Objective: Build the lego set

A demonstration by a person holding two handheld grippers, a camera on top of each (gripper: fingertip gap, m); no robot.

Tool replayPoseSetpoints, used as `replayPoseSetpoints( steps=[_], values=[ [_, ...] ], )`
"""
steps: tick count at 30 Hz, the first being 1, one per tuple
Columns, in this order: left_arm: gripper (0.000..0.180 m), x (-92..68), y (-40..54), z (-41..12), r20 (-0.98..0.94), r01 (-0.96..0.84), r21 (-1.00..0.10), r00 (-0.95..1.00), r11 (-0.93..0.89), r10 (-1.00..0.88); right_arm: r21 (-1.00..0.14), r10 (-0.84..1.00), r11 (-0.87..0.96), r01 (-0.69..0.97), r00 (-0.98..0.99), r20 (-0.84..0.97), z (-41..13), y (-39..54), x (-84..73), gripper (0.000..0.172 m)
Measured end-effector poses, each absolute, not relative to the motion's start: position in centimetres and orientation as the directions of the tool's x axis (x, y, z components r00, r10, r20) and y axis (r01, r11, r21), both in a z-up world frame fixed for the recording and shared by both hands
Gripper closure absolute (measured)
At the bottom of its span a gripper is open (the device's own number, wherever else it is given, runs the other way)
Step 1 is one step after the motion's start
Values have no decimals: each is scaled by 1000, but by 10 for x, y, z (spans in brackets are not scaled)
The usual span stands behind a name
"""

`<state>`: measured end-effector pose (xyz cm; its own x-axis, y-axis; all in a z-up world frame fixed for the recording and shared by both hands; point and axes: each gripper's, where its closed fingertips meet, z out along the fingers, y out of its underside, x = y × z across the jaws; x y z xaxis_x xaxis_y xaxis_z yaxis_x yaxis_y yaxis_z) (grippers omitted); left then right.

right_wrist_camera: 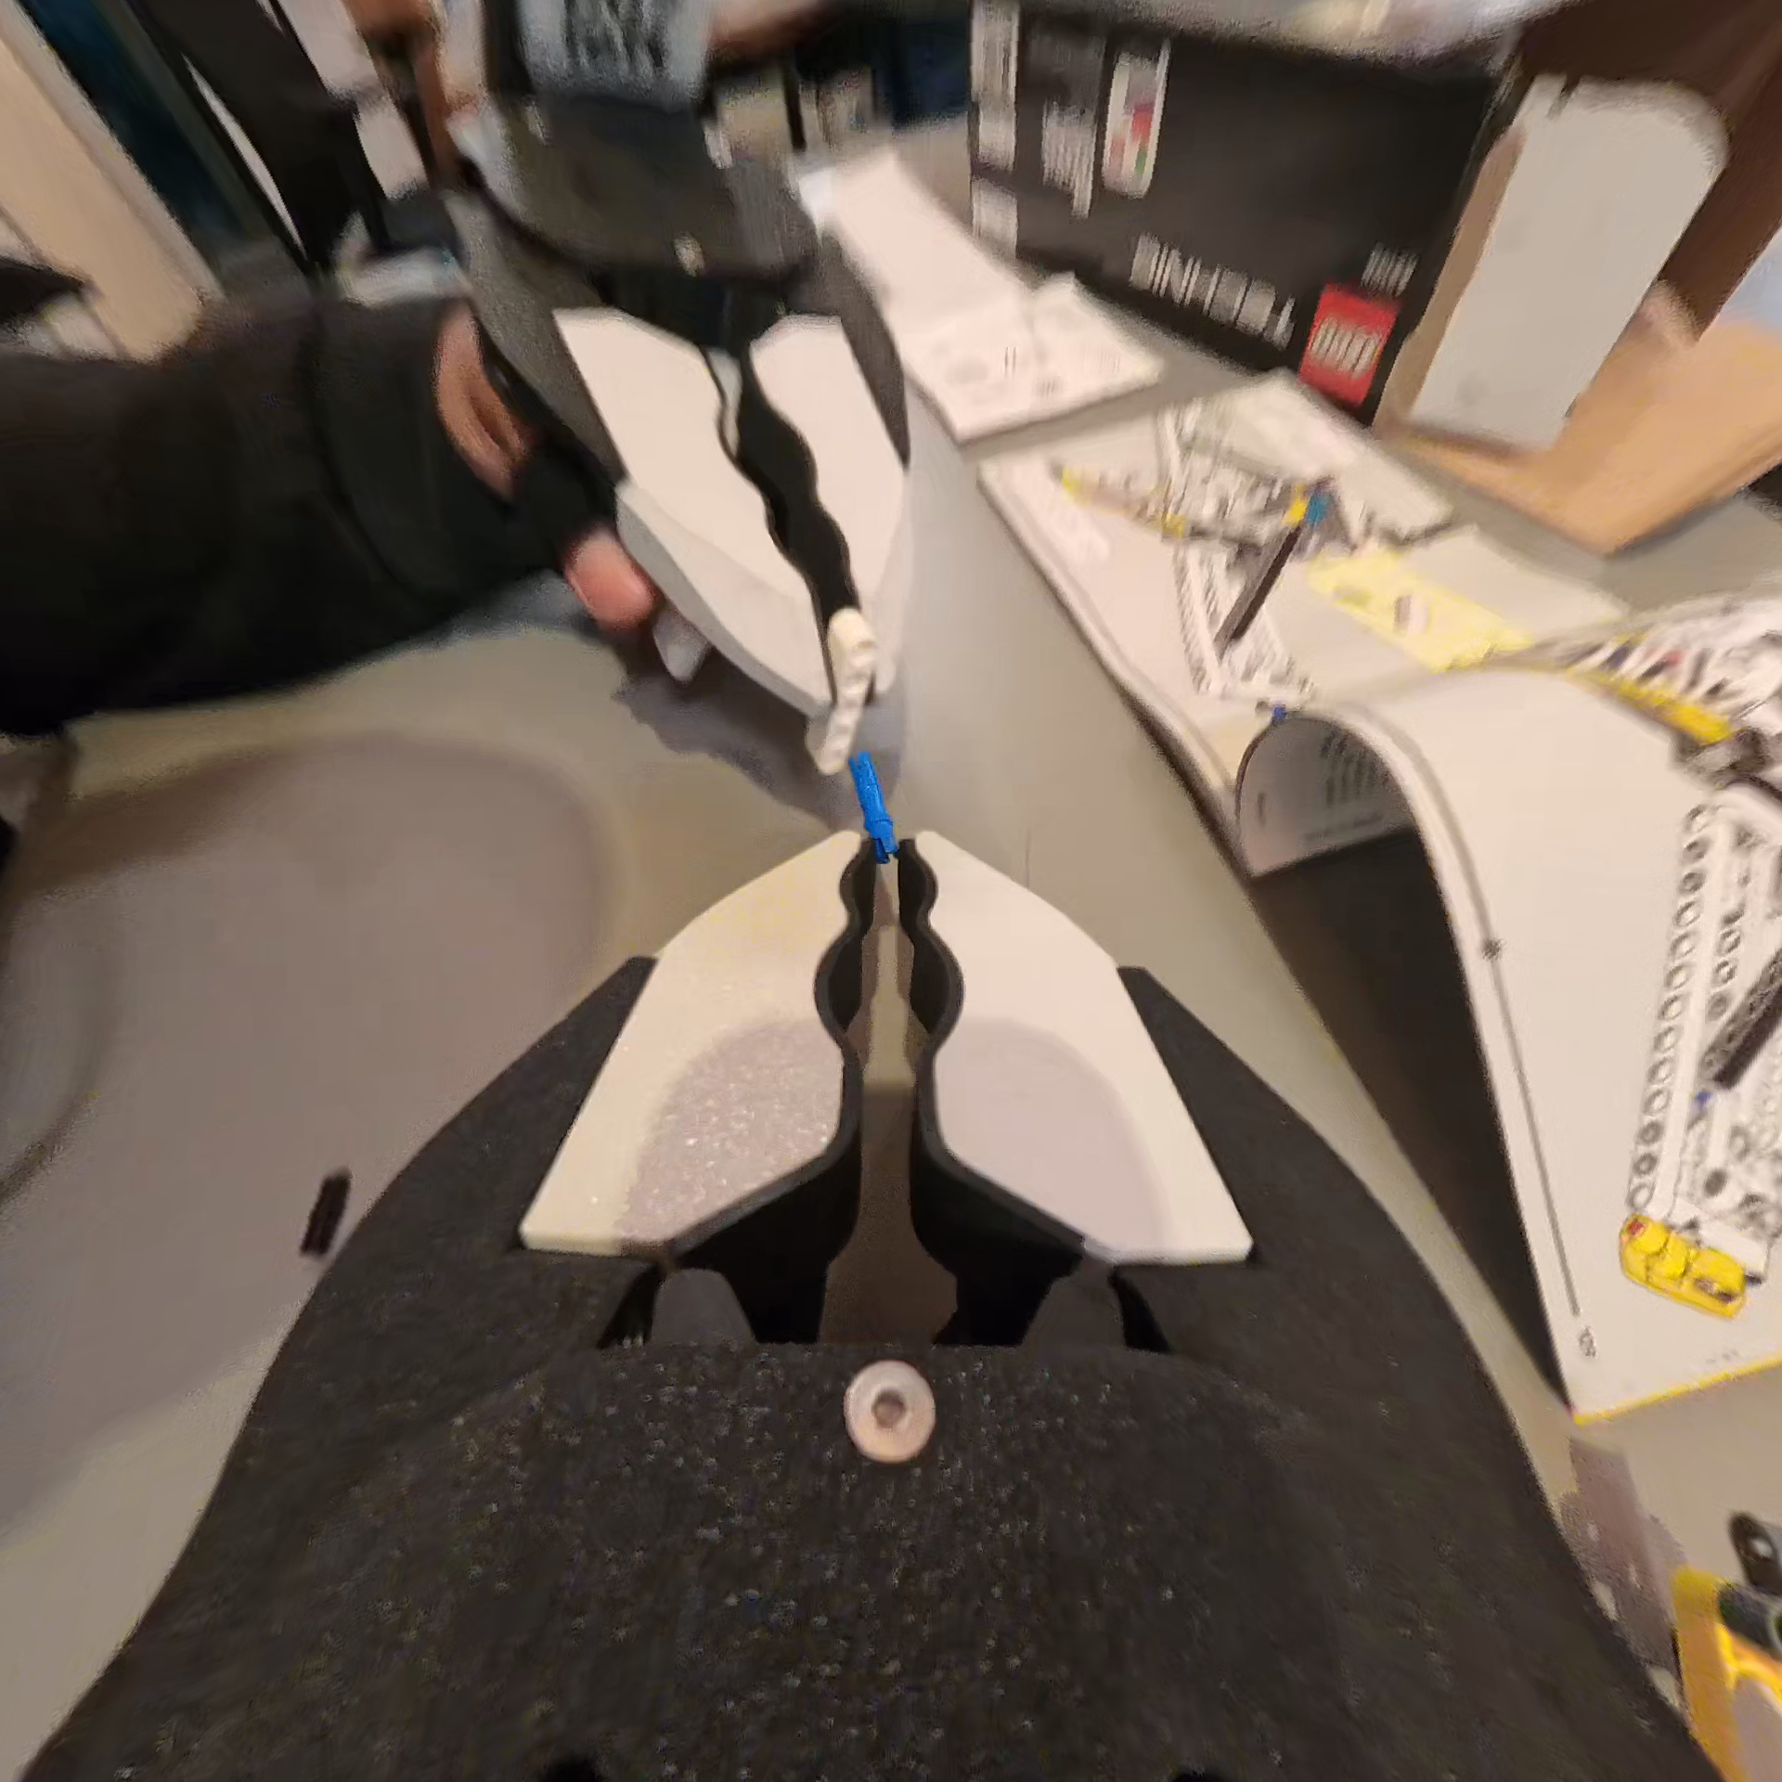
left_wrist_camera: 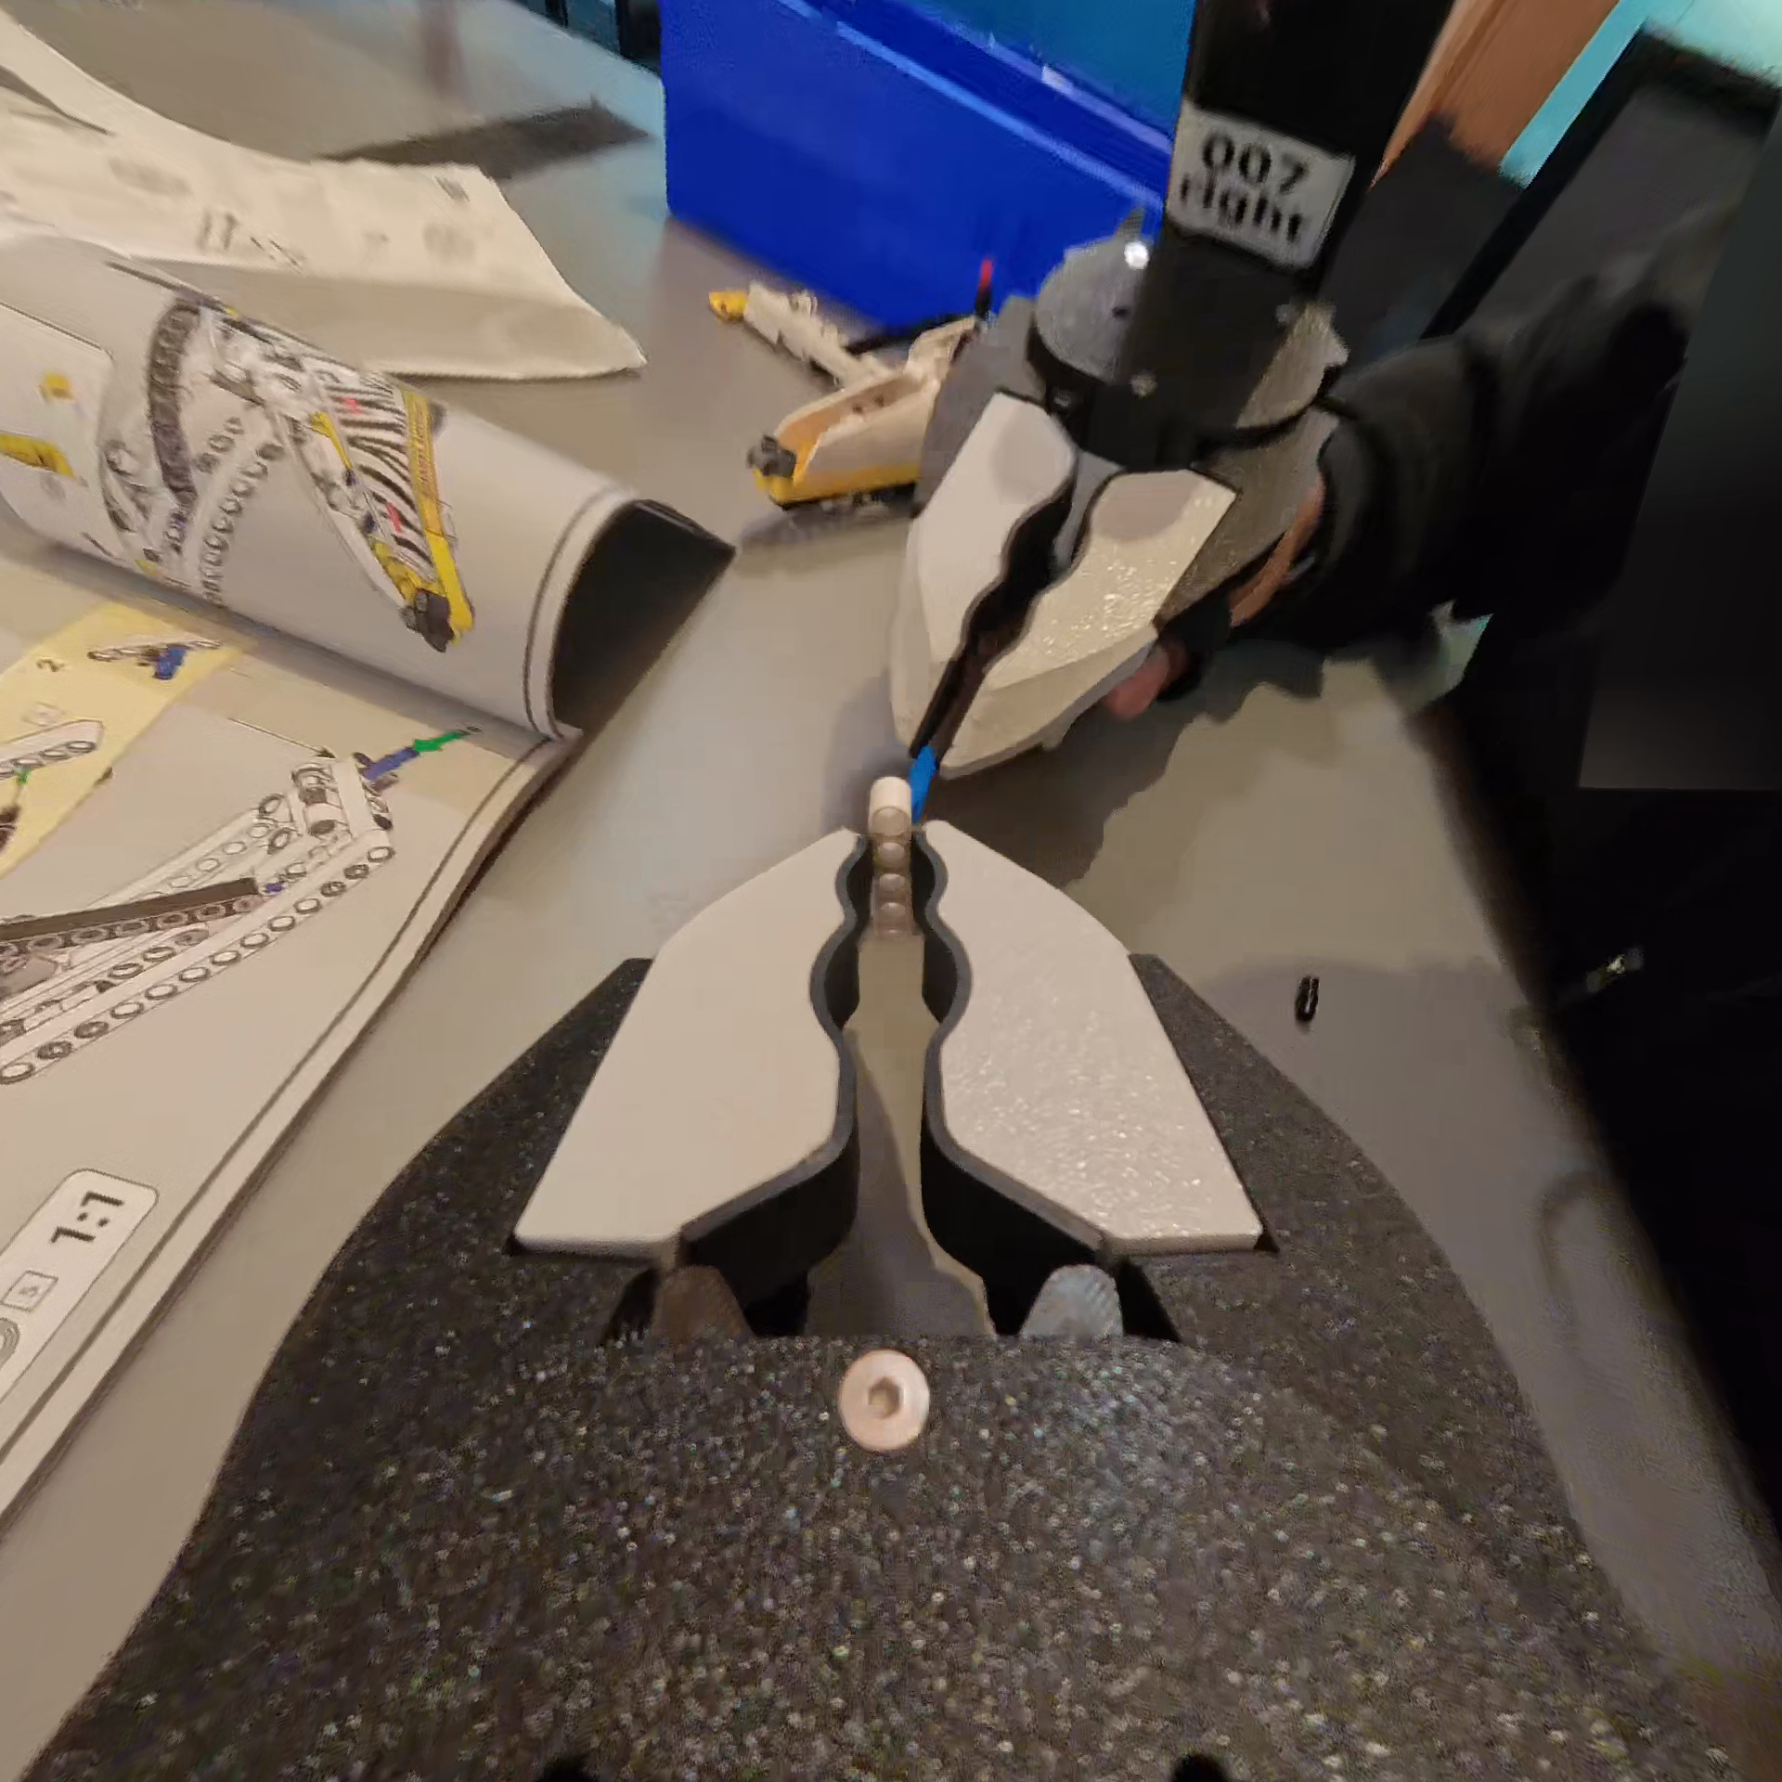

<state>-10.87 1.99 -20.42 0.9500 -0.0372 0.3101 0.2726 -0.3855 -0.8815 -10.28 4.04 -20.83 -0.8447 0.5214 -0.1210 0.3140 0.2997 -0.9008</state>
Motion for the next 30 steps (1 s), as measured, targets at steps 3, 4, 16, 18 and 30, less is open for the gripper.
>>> replayPoseSetpoints(
  steps=[3,4,16,18,30],
  values=[
    [173,-102,23,-213,255,209,-870,966,-447,-45,-809,503,451,376,-856,-117,-232,44,-95,167],
    [173,-100,24,-215,241,194,-867,969,-459,-47,-778,487,499,382,-866,-114,-240,44,-91,167],
    [173,-101,24,-215,235,194,-869,971,-456,-35,-775,361,530,344,-918,-161,-230,38,-16,148],
    [173,-102,24,-214,244,204,-871,969,-447,-35,-781,280,540,315,-942,-186,-231,31,18,148],
    [173,-102,25,-214,237,199,-873,971,-446,-32,-701,226,695,163,-974,-2,-258,28,46,153]
  ],
)
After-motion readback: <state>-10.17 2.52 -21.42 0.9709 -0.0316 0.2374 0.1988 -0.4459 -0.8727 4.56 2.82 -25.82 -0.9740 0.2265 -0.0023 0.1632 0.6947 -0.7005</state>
